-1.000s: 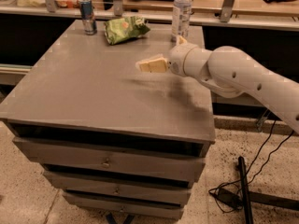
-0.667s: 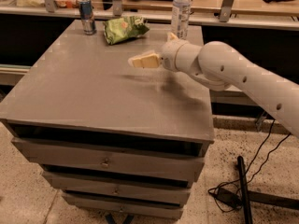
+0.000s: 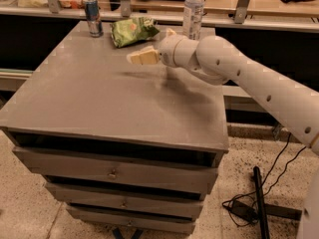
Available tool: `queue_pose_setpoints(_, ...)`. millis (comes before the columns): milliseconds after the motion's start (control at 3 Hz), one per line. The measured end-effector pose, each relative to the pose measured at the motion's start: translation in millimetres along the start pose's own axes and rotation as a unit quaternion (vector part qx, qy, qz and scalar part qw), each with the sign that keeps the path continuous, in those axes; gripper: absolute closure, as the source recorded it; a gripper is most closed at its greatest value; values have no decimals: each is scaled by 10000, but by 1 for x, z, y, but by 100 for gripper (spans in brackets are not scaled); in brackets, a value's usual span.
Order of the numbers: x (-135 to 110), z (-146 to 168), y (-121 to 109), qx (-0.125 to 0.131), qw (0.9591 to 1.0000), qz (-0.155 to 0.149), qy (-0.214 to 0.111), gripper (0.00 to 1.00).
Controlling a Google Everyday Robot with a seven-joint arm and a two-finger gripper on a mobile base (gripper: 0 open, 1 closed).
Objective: Pick green jalapeno chip bag
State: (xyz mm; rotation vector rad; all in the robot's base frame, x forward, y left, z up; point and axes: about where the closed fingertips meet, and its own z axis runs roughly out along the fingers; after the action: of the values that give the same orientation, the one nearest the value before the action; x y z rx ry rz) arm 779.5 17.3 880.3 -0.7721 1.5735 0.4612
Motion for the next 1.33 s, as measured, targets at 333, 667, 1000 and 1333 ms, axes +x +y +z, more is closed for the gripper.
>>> queue_pose_setpoints(333,4,27,-28,145,9999,2,2,0)
queue_pose_setpoints(667,8,42,-53,294,9996,28,-14,0)
queue_pose_setpoints(1000,13,64,-73,425,9985,343,-12,0)
queue_pose_setpoints(1333,17,75,-82,566,9968,567,52,0)
